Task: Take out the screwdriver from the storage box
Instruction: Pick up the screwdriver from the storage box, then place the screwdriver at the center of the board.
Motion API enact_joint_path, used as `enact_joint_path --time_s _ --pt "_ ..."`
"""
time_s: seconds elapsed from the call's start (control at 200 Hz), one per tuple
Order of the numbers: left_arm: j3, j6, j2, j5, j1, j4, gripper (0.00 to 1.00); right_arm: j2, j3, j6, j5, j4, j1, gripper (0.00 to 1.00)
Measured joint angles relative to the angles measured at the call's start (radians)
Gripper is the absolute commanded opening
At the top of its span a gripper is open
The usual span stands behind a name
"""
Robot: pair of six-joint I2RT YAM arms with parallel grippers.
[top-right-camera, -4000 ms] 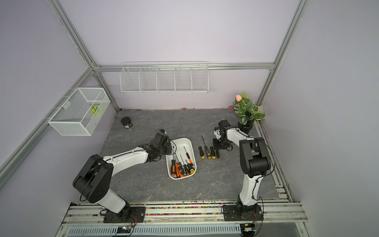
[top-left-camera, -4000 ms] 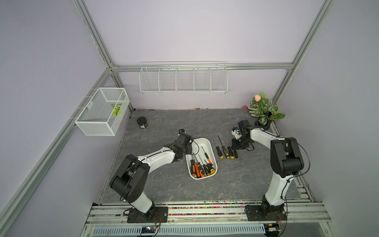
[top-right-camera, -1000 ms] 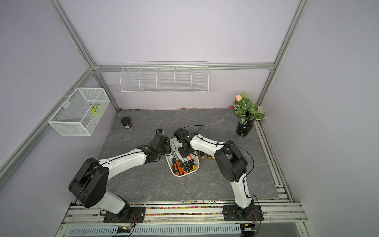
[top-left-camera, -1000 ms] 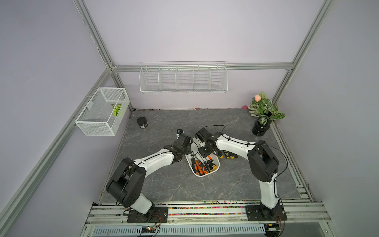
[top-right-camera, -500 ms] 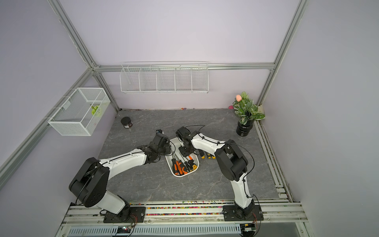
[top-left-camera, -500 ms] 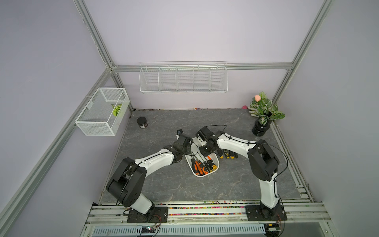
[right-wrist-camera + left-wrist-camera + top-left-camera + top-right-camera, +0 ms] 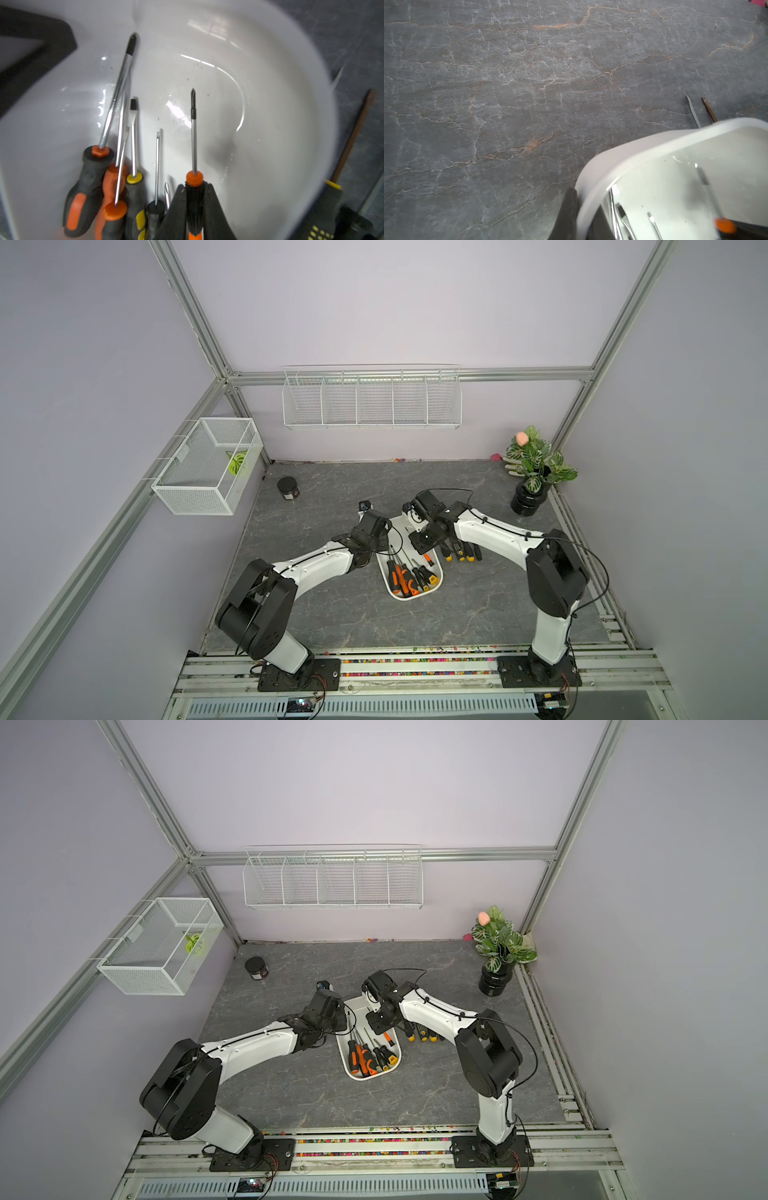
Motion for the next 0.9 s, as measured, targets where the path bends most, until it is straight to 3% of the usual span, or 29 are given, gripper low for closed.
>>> enact_joint_path --time_s 0.275,0.475,0.675,0.9 --pt "0.000 0.000 0.001 0.000 0.000 0.000 0.00 -0.132 -0.090 0.010 -0.082 0.020 -0.034 0.00" --pt "0.000 0.007 0.002 0.000 0.000 -0.001 0.00 -0.255 -0.145 -0.014 -0.070 0.010 -0.106 0.00" --pt "0.000 0.007 0.010 0.006 0.003 0.002 0.00 -0.349 -0.217 -0.043 -0.030 -0.010 -0.261 0.00" --pt "0.000 0.008 0.010 0.009 0.004 0.003 0.00 -0.318 -0.292 -0.068 0.016 -0.007 -0.432 0.00"
